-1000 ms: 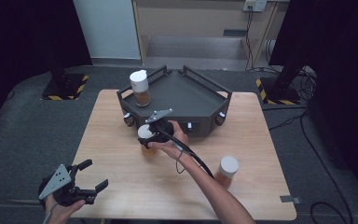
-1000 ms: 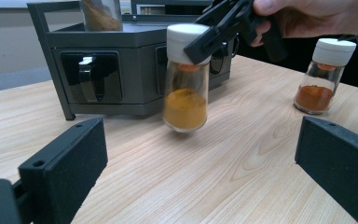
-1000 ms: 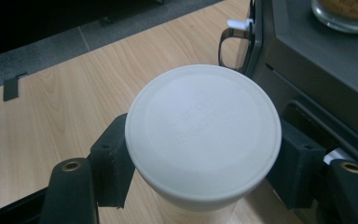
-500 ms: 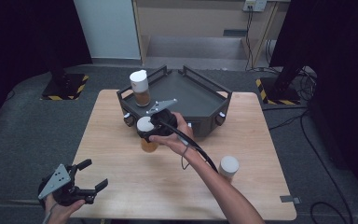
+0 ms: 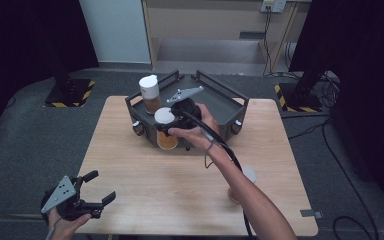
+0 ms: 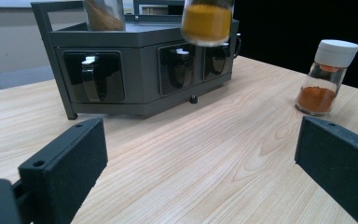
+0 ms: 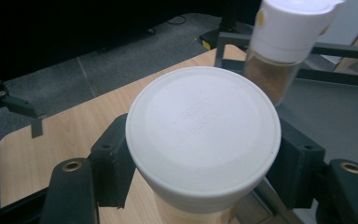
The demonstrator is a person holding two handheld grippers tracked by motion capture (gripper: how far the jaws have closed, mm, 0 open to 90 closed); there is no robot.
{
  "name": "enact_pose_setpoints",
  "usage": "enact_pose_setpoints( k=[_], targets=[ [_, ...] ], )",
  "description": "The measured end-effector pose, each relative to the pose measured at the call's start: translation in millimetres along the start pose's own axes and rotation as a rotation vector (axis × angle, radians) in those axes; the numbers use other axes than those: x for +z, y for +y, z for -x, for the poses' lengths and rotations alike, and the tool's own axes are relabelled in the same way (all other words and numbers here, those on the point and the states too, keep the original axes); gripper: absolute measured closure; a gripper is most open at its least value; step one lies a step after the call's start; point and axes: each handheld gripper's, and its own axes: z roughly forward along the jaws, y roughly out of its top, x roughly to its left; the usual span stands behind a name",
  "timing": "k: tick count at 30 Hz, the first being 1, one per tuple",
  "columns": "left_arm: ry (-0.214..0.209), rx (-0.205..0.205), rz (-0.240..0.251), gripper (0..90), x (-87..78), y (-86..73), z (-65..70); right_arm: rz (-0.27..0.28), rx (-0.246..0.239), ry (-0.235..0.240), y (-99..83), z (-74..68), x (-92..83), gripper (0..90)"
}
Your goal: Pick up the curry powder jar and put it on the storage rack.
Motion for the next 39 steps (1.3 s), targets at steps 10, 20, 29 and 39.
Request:
enact_pose_setpoints(
  k=[10,20,29,39],
  targets=[
    [-0.001,-0.001,-0.003,1.3,0.5,0.1,-0.7,-0.004,0.023,-0.066,14.9,17.8,-11.7,33.5],
    [0.001,-0.006,-0.003,1.3,0.0,-0.6,-1.1,-0.005,0.072,-0.151,22.6,37.7,-6.0,33.6],
    [0.007,-0.006,-0.002,1.4,-1.3,-1.1,-1.5,-0.017,0.113,-0.222,29.7,55.4,6.4,33.6],
    [0.008,-0.002,-0.006,1.4,-1.0,-0.7,-1.5,-0.034,0.148,-0.268,34.2,69.7,20.5,33.6]
  ],
)
